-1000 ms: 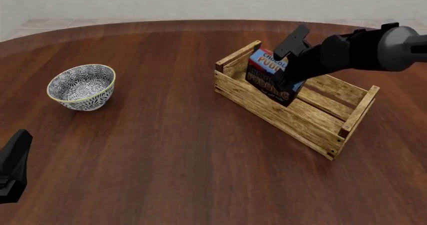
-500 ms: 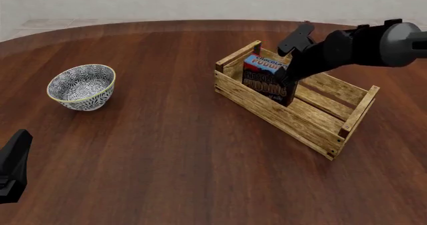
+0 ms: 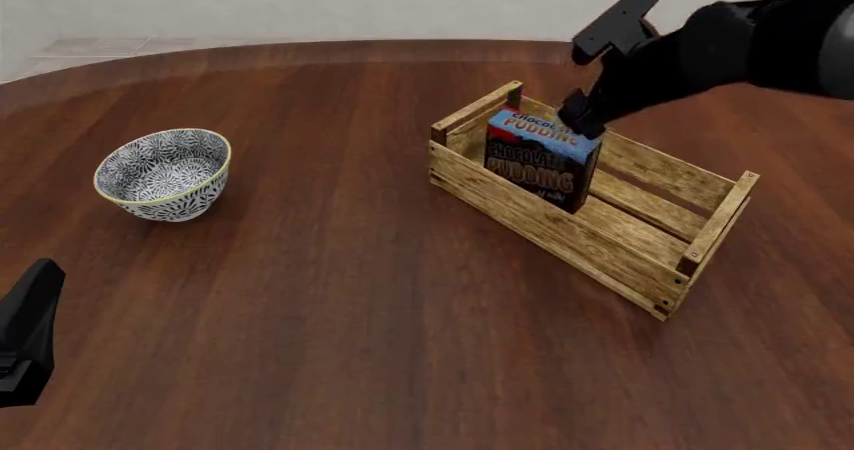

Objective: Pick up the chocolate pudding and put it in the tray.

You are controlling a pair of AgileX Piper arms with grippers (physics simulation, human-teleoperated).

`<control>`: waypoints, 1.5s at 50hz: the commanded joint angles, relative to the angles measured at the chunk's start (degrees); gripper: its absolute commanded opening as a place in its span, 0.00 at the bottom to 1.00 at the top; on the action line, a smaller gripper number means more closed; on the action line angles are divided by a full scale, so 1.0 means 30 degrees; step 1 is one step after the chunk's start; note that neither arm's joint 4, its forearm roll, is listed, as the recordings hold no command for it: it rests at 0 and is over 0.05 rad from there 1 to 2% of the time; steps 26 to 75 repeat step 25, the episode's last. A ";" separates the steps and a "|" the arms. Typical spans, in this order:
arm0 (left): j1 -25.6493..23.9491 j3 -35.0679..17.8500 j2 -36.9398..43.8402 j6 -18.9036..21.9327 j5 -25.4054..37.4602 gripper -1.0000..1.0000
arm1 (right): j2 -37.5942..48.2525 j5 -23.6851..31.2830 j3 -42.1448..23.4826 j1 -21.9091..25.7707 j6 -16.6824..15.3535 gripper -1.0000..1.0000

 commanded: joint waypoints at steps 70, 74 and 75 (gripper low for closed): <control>0.0000 0.0000 0.0000 0.0000 0.0000 1.00 | -0.7895 0.3030 0.0896 0.1540 -0.0395 1.00; 0.0000 0.0000 0.0000 0.0000 0.0000 1.00 | -0.7895 0.3030 0.0896 0.1540 -0.0395 1.00; 0.0000 0.0000 0.0000 0.0000 0.0000 1.00 | -0.7895 0.3030 0.0896 0.1540 -0.0395 1.00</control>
